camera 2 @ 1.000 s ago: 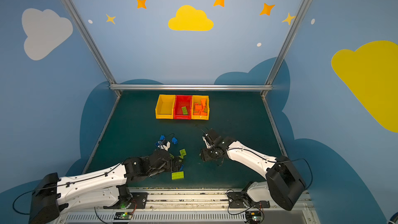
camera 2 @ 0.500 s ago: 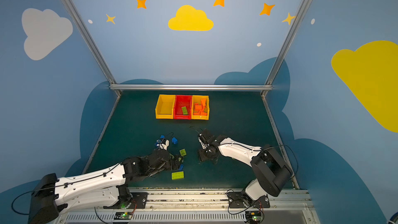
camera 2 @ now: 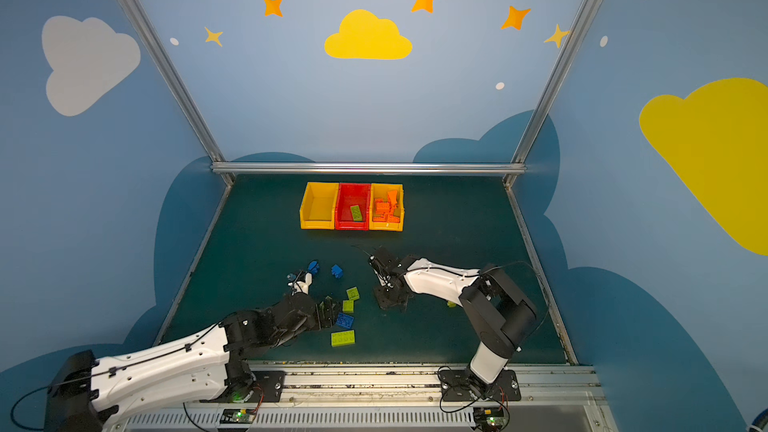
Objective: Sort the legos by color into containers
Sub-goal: 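Carry the lime-green 2x2 brick into the red bin with the right gripper and release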
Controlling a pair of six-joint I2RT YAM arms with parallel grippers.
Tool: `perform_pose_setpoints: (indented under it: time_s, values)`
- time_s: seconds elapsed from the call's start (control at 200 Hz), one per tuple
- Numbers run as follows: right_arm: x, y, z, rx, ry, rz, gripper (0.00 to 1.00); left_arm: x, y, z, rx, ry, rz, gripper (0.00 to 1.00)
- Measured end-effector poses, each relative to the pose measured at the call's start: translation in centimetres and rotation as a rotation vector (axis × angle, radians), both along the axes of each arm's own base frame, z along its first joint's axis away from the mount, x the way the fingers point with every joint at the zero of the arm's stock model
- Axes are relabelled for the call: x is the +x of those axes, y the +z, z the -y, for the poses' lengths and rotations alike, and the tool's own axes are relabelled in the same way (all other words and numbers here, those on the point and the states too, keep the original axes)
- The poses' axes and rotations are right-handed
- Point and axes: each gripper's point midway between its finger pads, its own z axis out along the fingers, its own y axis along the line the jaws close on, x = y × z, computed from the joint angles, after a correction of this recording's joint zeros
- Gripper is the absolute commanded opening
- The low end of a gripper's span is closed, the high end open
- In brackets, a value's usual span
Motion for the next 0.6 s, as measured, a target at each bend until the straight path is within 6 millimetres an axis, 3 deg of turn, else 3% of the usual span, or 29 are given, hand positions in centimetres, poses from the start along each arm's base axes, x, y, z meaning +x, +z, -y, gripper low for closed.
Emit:
perform_pose_setpoints:
  time_s: [0.21, 0.34, 0.43, 0.601]
  values:
    - [0.6, 0.2, -0.5, -0.055, 0.008, 0.004, 0.21, 0.0, -0.2, -1.9, -0.039, 0.047, 0.019, 1.00]
    - [2.2, 2.3, -1.7, -0.052, 0.011, 0.038, 0.22, 0.1, 0.1, -2.6, -0.062, 0.067, 0.029, 1.00]
    - [4.8, 5.0, -4.2, -0.010, 0.021, 0.094, 0.22, 0.2, 0.3, -3.0, -0.064, 0.076, 0.030, 1.00]
    - [11.7, 9.7, -9.0, 0.071, 0.025, 0.214, 0.24, 0.4, -0.2, -3.7, -0.039, 0.088, 0.018, 1.00]
